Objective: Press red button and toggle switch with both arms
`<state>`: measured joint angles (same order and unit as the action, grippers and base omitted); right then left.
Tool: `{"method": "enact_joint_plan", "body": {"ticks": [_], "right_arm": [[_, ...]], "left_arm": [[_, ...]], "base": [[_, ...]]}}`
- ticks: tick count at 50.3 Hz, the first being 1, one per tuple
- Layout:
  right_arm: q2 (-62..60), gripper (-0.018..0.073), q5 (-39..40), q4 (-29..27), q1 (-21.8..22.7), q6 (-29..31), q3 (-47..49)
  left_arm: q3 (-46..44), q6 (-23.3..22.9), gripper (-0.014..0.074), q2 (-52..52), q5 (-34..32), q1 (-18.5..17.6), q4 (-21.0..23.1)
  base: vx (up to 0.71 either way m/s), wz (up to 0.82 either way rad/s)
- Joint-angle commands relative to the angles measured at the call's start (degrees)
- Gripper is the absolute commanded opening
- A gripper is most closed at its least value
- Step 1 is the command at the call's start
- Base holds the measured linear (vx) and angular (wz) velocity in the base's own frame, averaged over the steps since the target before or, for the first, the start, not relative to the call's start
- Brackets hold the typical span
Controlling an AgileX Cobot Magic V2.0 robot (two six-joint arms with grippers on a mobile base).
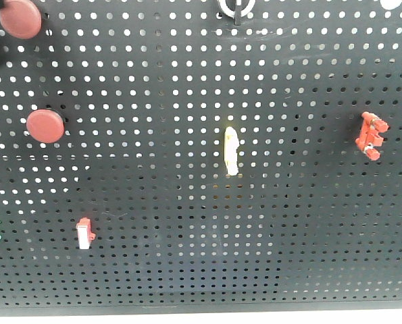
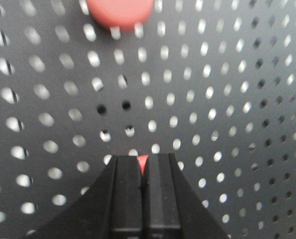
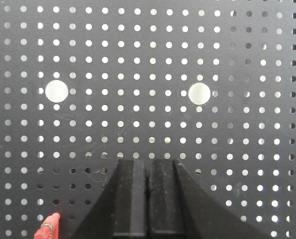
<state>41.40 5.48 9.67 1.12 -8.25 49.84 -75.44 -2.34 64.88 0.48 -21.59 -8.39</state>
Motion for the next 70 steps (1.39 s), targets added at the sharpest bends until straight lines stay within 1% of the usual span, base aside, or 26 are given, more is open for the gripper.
{"method": "enact_joint_plan", "body": {"ticks": [1,11,29,35,45,51,63,70], "right_arm": [[0.2,0.0,4.5,0.4,0.2,0.1,1.9],[0.2,0.0,4.5,0.4,0.2,0.1,1.9],[0.2,0.0,4.5,0.4,0.2,0.1,1.9],[0.2,0.0,4.5,0.4,0.2,0.1,1.9],[0.2,0.0,4.5,0.4,0.2,0.1,1.9],[0.2,0.0,4.5,0.4,0.2,0.1,1.9],[0.2,0.0,4.5,0.4,0.2,0.1,1.9],[0.2,0.0,4.5,0.4,0.2,0.1,1.9]], "left_arm": [[-2.1,-1.8,0.0002,0.2,-3.8,-0.3,0.6],[-2.1,-1.7,0.0002,1.4,-4.7,-0.3,0.6],[-2.1,-1.7,0.0002,3.3,-4.1,-0.3,0.6],[-2.1,-1.8,0.0002,3.0,-2.8,-0.3,0.8],[-2.1,-1.8,0.0002,1.4,1.6,-0.3,3.7],[-2.1,-1.8,0.0002,0.7,3.1,-0.3,3.7],[-2.1,-1.6,0.0002,-2.6,2.9,-0.3,3.6],[-2.1,-1.6,0.0002,-5.4,4.3,-0.3,3.6]], "base": [[0.0,0.0],[0.0,0.0],[0.0,0.0],[0.0,0.0],[0.0,0.0],[0.0,0.0],[0.0,0.0],[0.0,0.0]]}}
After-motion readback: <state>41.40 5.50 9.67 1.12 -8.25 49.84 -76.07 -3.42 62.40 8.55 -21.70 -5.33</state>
